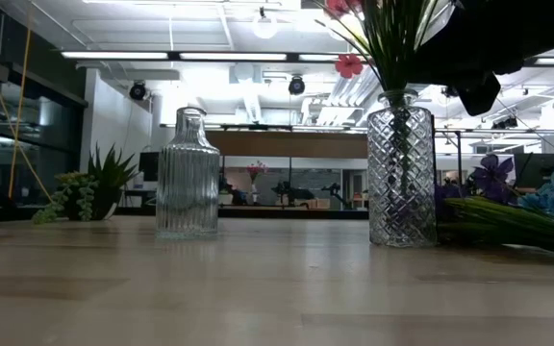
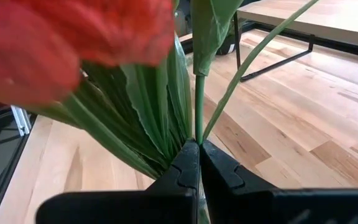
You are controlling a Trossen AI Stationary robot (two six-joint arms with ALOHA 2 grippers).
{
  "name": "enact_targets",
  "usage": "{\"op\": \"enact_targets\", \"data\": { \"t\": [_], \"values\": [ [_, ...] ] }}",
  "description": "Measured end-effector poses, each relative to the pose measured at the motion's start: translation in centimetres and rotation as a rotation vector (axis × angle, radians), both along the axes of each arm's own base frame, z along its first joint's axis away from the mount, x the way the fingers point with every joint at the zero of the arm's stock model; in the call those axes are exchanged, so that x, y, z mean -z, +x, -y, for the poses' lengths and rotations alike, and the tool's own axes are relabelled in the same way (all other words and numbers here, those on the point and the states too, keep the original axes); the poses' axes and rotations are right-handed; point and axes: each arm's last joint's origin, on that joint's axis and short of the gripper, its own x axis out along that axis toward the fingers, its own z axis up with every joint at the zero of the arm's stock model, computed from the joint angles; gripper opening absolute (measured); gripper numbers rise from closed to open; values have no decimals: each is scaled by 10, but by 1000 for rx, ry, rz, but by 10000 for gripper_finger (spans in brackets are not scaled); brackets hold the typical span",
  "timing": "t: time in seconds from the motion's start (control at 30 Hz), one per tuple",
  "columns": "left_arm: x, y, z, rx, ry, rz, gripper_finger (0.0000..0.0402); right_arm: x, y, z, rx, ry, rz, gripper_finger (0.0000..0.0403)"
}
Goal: Pick and place flowers into a vace then onto a shelf
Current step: Put the red tulip into the right transparent vase
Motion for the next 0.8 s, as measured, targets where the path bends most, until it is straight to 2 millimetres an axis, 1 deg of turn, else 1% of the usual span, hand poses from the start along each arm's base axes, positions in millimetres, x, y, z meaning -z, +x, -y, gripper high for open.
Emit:
{"op": "enact_targets", "data": {
  "t": [0.4, 0.8],
  "values": [
    [0, 0, 0, 1, -2, -2, 104, 4, -2, 2, 33, 7, -30, 0],
    [0, 0, 0, 1, -2, -2, 104, 5, -2, 1, 12, 17, -36, 1]
  ]
}}
